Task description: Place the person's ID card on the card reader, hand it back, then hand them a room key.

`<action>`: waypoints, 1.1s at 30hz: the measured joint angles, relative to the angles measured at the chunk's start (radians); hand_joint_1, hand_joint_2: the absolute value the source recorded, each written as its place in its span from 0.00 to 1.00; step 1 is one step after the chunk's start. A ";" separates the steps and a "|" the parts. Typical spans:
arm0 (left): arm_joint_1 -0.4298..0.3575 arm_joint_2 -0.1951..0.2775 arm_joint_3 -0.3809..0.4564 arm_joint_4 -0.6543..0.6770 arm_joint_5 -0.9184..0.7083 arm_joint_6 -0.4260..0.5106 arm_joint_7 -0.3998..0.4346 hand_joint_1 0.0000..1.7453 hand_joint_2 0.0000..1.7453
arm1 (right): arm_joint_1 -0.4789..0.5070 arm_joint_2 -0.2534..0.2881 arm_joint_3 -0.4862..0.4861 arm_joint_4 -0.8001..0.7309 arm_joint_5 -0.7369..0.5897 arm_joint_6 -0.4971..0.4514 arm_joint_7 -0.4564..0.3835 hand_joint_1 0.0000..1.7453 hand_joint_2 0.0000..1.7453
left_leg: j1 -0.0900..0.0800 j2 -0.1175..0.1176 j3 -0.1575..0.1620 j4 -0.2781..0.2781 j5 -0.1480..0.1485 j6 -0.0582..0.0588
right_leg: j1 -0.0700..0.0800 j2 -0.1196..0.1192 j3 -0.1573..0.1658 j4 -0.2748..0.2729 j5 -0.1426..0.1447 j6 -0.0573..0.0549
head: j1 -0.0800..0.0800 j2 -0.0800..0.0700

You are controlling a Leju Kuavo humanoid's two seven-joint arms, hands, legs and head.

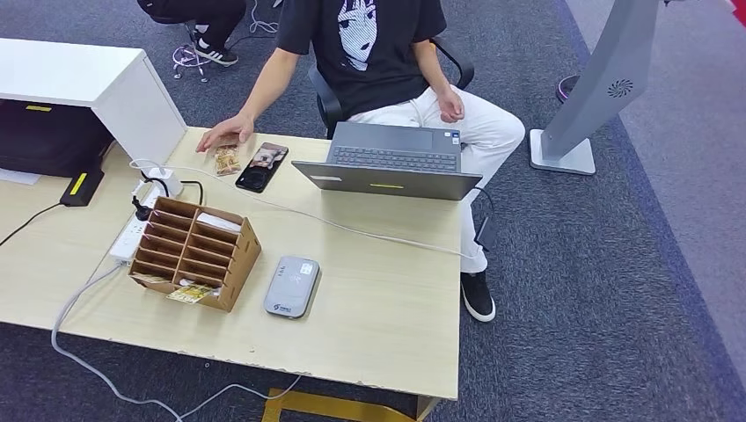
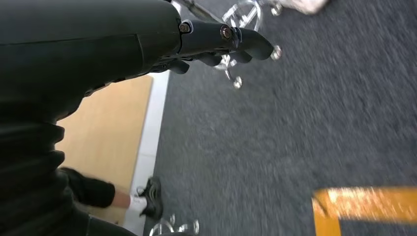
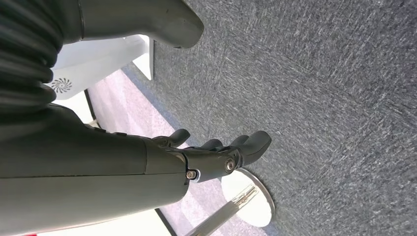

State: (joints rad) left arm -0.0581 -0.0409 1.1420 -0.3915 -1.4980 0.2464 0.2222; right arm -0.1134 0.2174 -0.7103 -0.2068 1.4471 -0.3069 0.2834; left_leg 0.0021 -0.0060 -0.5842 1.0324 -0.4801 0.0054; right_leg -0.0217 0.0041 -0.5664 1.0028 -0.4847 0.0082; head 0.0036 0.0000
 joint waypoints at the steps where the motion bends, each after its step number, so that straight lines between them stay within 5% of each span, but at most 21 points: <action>1: -0.005 -0.006 0.001 0.016 0.000 0.008 -0.001 0.00 1.00 | -0.001 0.000 0.001 0.000 0.000 0.000 0.000 0.00 1.00 | 0.000 0.000 0.000 0.000 0.000 0.000 | 0.000 0.000 0.000 0.000 0.000 0.000 | 0.000 0.000; 9: -0.035 -0.092 0.003 0.095 -0.002 0.226 -0.043 0.00 1.00 | -0.001 0.000 0.002 0.000 -0.016 -0.022 -0.003 0.00 1.00 | 0.000 0.000 0.000 0.000 0.000 0.000 | 0.000 0.000 0.000 0.000 0.000 0.000 | 0.000 0.000; 22: -0.055 -0.220 -0.087 0.151 -0.009 0.243 -0.036 0.00 1.00 | 0.013 -0.003 0.003 0.000 -0.011 -0.043 -0.026 0.00 1.00 | 0.000 0.000 0.000 0.000 0.000 0.000 | 0.000 0.000 0.000 0.000 0.000 0.000 | 0.000 0.000; 33: -0.059 -0.236 -0.122 0.155 -0.010 0.198 -0.033 0.00 1.00 | 0.009 -0.007 0.004 0.000 -0.015 -0.042 -0.032 0.00 1.00 | 0.000 0.000 0.000 0.000 0.000 0.000 | 0.000 0.001 -0.001 0.000 0.000 0.000 | 0.000 0.000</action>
State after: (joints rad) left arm -0.1174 -0.2767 1.0198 -0.2369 -1.5085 0.4447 0.1890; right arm -0.1044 0.2102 -0.7061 -0.2068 1.4325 -0.3490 0.2517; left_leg 0.0020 -0.0059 -0.5839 1.0328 -0.4803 0.0057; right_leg -0.0217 0.0046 -0.5669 1.0028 -0.4848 0.0083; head 0.0036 0.0000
